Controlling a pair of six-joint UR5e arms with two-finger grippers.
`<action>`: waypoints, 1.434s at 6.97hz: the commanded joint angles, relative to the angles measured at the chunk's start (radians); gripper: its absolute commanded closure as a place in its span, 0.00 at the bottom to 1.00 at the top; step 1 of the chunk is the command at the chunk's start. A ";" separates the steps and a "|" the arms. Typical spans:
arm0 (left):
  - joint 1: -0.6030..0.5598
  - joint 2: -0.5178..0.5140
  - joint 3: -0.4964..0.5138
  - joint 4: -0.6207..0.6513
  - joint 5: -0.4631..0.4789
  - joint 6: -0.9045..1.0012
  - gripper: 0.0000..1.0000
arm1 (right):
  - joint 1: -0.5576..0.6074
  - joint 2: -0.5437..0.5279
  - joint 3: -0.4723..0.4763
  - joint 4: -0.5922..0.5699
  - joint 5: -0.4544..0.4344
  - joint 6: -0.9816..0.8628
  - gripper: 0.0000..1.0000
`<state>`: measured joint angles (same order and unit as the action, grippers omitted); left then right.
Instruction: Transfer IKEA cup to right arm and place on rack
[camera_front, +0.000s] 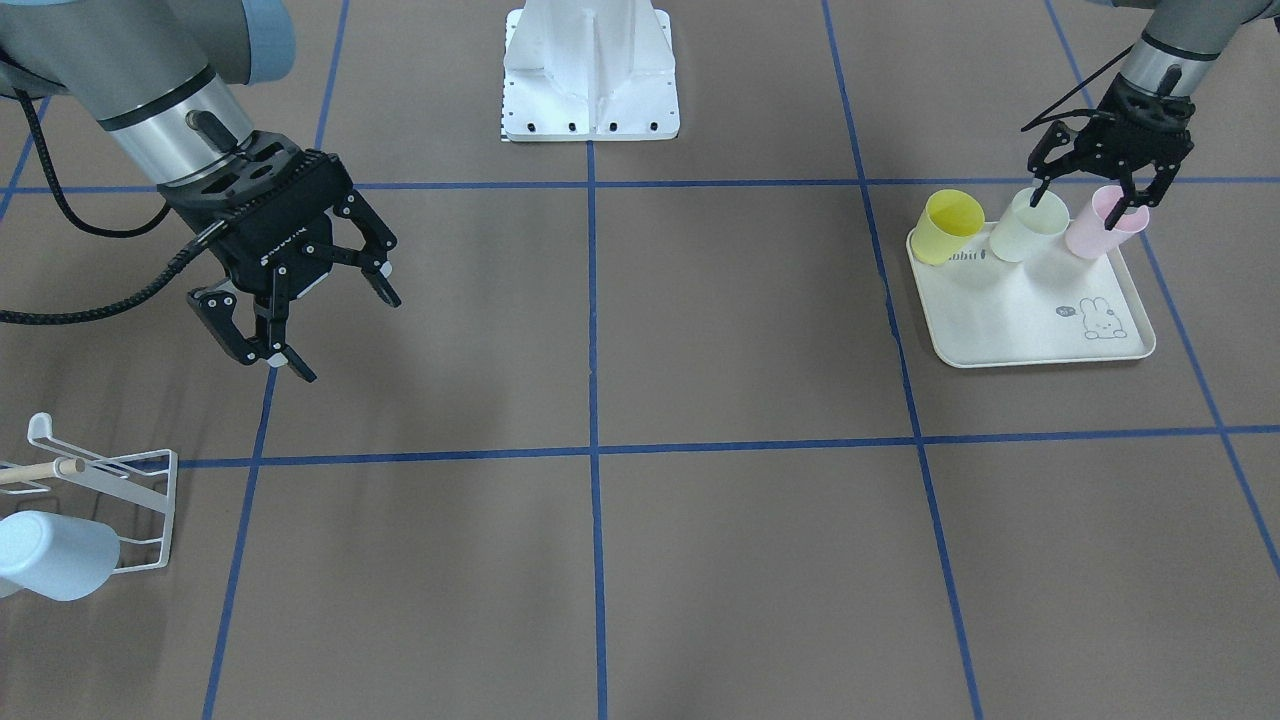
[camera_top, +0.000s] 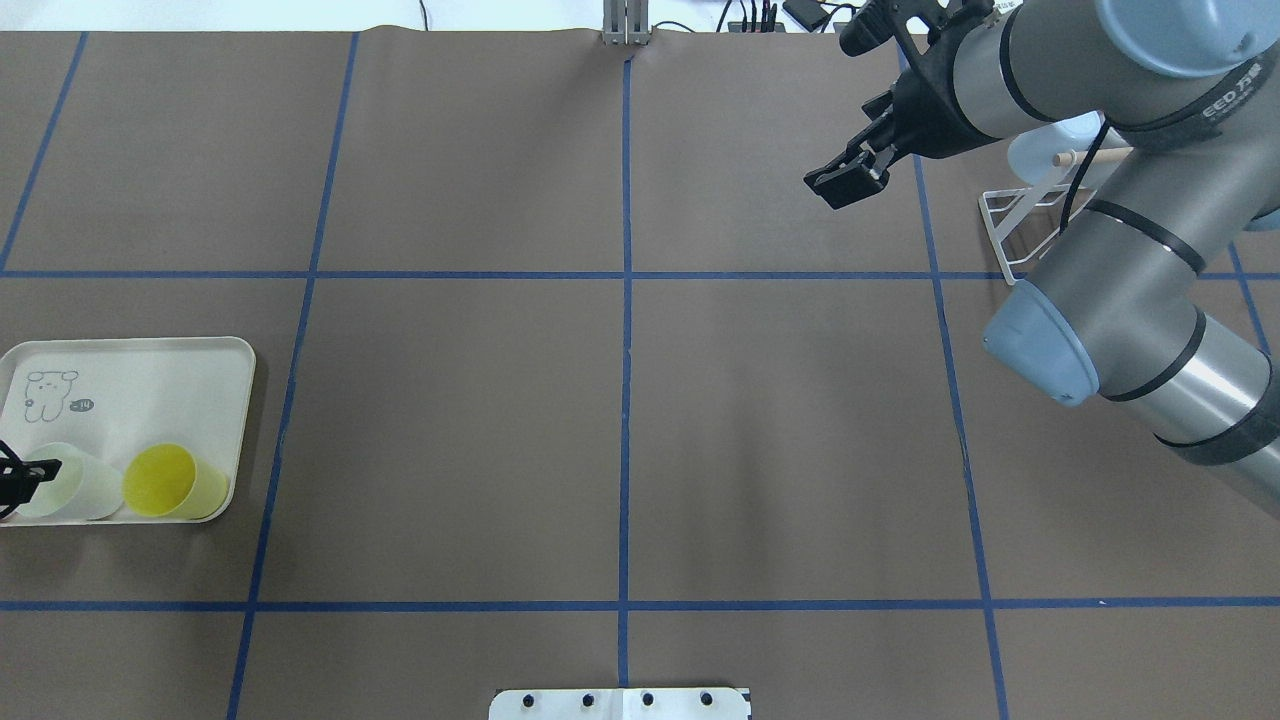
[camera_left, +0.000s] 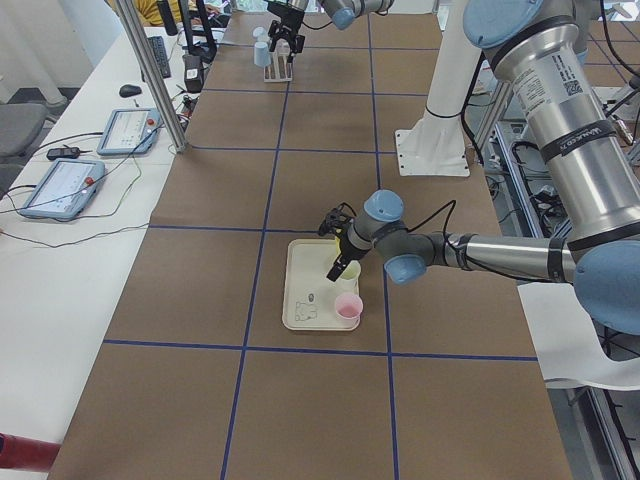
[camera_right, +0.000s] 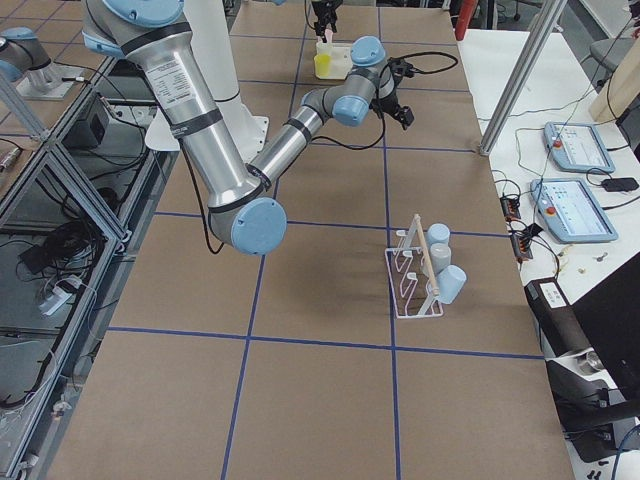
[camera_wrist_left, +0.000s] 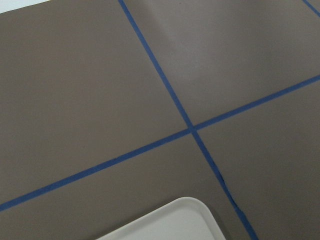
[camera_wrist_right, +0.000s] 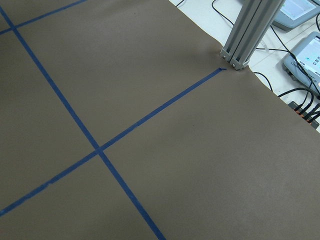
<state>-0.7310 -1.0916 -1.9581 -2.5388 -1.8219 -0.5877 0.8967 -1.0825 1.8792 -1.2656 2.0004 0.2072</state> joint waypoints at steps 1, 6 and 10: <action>0.034 0.018 0.008 -0.005 0.010 -0.001 0.02 | -0.001 -0.004 -0.003 0.000 -0.002 -0.002 0.01; 0.041 -0.049 0.100 -0.047 0.010 0.000 0.66 | -0.002 -0.013 -0.003 0.002 -0.003 -0.003 0.01; 0.027 -0.060 0.122 -0.087 -0.005 0.055 1.00 | -0.004 -0.011 -0.003 0.003 -0.002 0.000 0.01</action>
<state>-0.6968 -1.1527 -1.8330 -2.6247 -1.8225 -0.5657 0.8937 -1.0950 1.8760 -1.2637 1.9975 0.2058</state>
